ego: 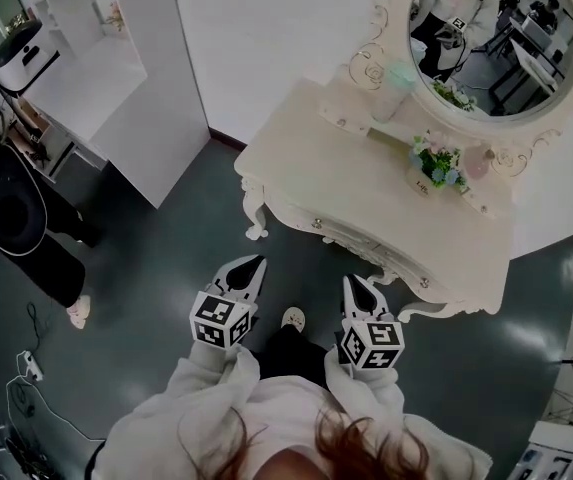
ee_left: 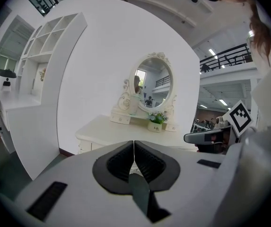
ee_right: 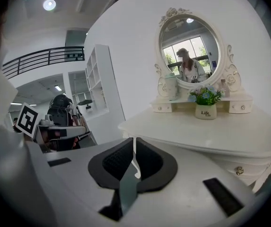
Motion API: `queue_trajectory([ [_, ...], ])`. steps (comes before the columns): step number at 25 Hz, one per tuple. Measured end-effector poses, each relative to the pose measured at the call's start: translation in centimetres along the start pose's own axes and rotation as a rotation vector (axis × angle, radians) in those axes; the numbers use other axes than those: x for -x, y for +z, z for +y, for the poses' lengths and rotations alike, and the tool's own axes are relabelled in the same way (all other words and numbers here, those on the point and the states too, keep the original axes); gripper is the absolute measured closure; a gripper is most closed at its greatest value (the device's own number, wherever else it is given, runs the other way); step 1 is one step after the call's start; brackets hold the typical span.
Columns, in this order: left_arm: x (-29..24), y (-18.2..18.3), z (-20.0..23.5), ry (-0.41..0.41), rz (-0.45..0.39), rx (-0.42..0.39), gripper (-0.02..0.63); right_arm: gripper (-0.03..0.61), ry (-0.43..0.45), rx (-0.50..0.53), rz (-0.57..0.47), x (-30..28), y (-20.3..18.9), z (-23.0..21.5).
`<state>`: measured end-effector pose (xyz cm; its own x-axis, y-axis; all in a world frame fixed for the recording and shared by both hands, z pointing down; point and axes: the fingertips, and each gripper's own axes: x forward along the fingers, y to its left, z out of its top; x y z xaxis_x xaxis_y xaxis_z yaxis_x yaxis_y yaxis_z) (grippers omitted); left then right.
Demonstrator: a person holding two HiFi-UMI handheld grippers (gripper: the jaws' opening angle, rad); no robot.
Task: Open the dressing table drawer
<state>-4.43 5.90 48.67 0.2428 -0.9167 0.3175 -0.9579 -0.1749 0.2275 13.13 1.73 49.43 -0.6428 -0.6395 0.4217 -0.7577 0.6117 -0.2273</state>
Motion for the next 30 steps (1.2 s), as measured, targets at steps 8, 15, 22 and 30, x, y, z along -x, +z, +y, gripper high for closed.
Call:
queue_trajectory([
  [8,-2.9,0.8,0.6,0.017,0.010,0.002,0.594,0.536,0.019,-0.004,0.016,-2.4,1.1,-1.9],
  [15,-5.5,1.2,0.8,0.022,0.005,-0.005,0.594,0.536,0.030,-0.001,0.016,-4.5,1.7,-3.8],
  [22,-6.3,1.4,1.5,0.055,-0.013,-0.001,0.594,0.535,0.060,0.015,0.013,-6.2,2.4,-4.4],
  [30,-5.0,0.6,2.1,0.102,-0.001,0.004,0.594,0.536,0.129,0.031,0.031,-7.6,2.3,-2.5],
])
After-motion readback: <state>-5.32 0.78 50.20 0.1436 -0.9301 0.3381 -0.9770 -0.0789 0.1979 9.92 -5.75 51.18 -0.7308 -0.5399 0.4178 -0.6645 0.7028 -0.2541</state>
